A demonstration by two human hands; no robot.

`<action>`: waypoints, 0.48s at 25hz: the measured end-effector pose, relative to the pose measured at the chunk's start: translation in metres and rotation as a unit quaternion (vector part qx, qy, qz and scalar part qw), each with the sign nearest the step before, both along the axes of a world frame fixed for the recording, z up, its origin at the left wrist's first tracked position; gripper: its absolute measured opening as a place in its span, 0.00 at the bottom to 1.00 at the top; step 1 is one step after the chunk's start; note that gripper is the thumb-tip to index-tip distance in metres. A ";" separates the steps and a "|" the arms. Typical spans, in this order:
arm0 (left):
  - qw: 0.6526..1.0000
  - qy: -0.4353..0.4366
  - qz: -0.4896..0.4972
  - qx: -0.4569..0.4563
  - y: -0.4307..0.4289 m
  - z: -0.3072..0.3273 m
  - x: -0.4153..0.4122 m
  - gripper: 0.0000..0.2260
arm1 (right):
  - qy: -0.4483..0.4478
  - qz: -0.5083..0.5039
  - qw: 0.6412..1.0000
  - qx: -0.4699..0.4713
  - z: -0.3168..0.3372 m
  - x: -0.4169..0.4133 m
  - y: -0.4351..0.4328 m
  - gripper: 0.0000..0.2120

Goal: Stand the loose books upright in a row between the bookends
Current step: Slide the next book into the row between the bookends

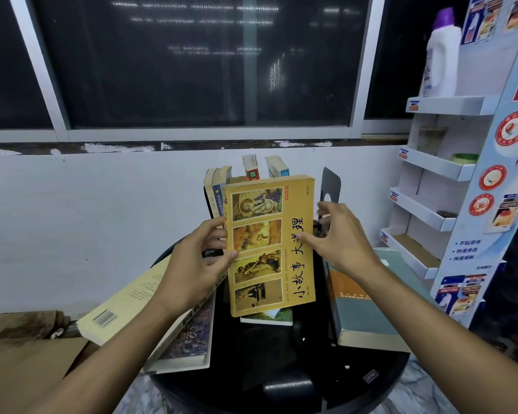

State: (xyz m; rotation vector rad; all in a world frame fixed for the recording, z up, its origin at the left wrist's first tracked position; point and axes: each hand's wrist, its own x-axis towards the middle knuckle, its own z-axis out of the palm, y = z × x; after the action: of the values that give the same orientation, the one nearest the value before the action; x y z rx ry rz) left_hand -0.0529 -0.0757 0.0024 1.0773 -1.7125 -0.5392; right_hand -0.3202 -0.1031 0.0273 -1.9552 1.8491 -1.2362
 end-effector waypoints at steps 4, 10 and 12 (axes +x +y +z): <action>1.000 0.015 -0.006 -0.014 0.010 -0.002 -0.008 0.25 | -0.041 -0.026 0.990 -0.134 0.007 0.016 0.027 0.23; 0.997 0.063 -0.001 -0.042 0.027 -0.004 -0.040 0.28 | -0.029 0.071 0.992 -0.102 0.035 0.051 0.065 0.24; 0.996 0.065 -0.018 -0.062 0.036 -0.006 -0.053 0.30 | -0.009 0.049 0.994 -0.097 0.047 0.056 0.071 0.26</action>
State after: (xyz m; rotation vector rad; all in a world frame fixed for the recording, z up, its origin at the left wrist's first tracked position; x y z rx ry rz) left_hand -0.1062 -0.0393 -0.0033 0.9053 -1.6326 -0.5078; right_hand -0.2640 -0.0325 0.0742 -2.0954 1.6572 -1.4448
